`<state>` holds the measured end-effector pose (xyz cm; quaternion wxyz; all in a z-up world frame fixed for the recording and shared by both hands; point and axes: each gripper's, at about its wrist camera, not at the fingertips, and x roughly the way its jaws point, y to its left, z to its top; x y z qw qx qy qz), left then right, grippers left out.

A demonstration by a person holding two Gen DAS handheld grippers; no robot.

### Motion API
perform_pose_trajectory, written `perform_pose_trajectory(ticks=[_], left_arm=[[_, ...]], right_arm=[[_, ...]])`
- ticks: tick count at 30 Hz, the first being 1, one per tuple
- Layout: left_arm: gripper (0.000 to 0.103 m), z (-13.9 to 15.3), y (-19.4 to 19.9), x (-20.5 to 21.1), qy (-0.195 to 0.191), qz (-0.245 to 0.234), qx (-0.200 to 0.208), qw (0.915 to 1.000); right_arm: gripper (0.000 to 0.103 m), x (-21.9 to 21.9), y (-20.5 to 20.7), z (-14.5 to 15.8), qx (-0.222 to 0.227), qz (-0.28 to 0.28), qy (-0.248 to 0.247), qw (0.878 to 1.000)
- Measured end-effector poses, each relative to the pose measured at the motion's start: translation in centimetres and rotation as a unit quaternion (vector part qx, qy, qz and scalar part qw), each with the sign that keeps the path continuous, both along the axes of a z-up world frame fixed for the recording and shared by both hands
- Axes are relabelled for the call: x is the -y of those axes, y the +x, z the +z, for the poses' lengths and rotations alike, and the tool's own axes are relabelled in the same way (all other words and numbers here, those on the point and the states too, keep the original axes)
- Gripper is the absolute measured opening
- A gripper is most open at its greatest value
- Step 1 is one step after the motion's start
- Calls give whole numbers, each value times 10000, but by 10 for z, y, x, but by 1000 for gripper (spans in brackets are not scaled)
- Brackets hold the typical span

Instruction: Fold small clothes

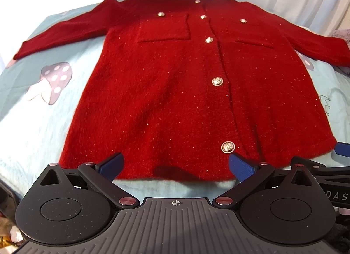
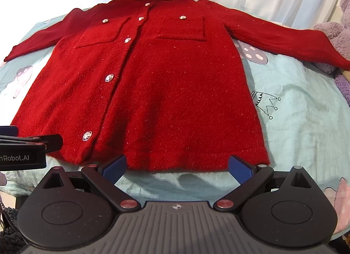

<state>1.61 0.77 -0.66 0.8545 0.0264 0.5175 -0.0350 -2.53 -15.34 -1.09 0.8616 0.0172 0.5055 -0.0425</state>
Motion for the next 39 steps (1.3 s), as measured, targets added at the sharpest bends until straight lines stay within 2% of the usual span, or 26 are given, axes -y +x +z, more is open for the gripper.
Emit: perform_pose_trajectory(ticks=[39], left_arm=[[103,-4,4,-3,6,84,-79,9999]], right_arm=[[99,3,2,-4,-54,-43,23,10000]])
